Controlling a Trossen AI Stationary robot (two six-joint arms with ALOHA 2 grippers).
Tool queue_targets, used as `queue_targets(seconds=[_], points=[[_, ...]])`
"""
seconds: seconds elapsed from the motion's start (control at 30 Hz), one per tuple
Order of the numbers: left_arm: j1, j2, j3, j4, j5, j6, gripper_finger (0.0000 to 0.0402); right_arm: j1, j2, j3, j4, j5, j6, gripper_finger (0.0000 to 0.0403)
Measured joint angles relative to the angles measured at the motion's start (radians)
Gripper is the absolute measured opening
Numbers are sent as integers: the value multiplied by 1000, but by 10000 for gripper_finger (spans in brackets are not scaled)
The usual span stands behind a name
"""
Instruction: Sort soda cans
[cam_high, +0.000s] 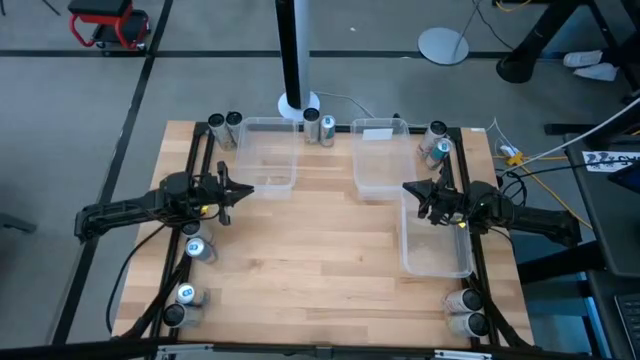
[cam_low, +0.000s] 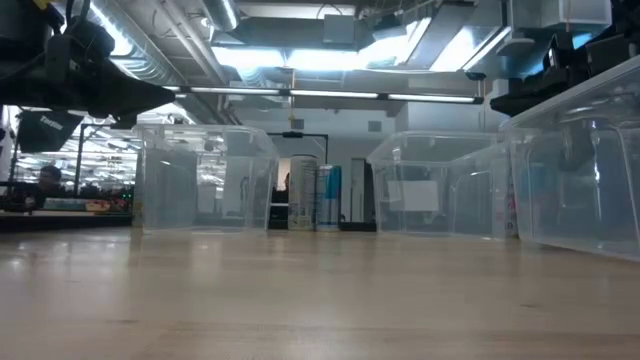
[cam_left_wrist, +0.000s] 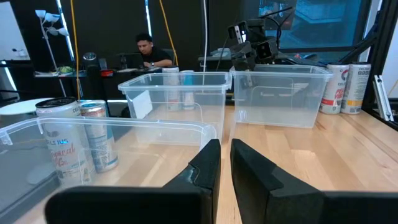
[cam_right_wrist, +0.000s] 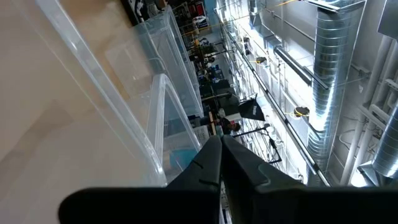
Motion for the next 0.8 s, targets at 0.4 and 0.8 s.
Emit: queue_targets(seconds=[0.4,0.8], points=[[0,0,0,0,0,0,31,0,0,0,0,0,0,12],[0,0,0,0,0,0,31,0,0,0,1,17,0,12]])
